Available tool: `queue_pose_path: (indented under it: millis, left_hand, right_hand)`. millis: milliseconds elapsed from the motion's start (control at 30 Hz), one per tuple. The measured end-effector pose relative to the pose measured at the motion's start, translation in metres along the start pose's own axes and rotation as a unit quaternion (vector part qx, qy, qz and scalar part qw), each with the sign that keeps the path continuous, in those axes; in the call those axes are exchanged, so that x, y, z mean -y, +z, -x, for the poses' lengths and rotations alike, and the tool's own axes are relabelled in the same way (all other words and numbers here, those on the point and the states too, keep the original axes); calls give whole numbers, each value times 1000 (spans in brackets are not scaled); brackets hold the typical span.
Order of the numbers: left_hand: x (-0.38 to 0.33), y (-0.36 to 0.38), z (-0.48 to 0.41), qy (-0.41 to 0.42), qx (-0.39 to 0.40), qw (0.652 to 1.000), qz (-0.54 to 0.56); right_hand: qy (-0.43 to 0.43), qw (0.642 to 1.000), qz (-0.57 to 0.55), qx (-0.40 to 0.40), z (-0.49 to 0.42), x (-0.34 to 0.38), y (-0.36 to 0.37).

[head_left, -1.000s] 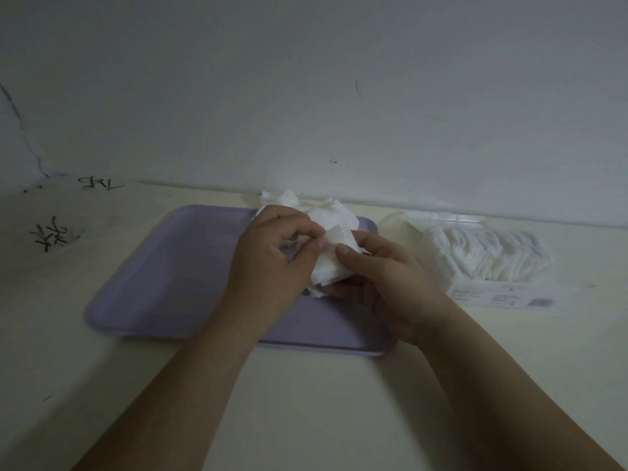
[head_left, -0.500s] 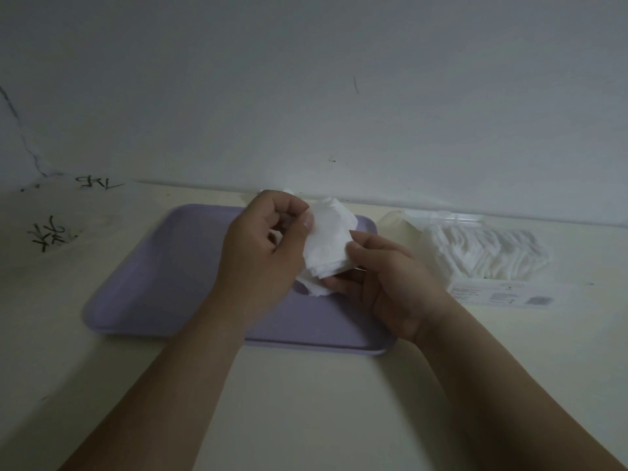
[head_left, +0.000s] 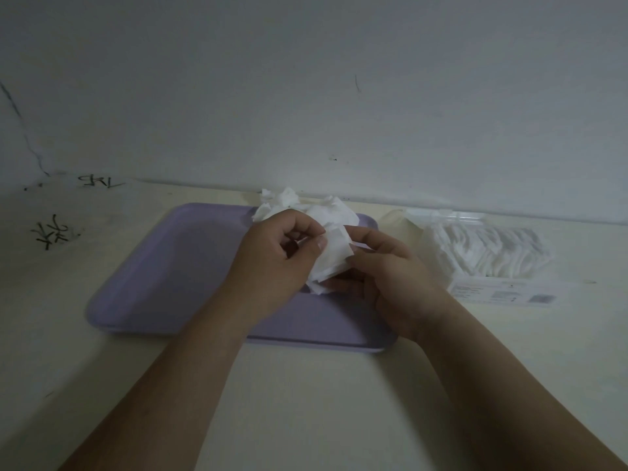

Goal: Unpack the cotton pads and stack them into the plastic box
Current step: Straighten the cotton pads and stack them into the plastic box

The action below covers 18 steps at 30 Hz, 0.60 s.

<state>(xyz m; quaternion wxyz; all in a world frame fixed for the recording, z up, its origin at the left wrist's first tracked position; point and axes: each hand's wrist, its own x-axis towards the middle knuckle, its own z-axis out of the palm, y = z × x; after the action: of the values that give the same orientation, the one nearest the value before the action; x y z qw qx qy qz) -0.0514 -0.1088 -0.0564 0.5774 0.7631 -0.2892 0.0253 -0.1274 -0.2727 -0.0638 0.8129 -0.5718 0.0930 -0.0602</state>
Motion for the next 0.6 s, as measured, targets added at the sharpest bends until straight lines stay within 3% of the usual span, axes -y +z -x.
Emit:
queue_pose_path:
  millis: [300,500,600]
  left_hand:
    - [0,2,-2,-47,-30,998,35]
    - [2,3,-1,-84,-50,995,-4]
    - [-2,2,-1,-130,-13,990,57]
  right_hand:
    - [-14,999,17,30,2,4,1]
    - [-30,999,18,-14,2,2,0]
    - [-27,999,5,-18,-2,0,-7]
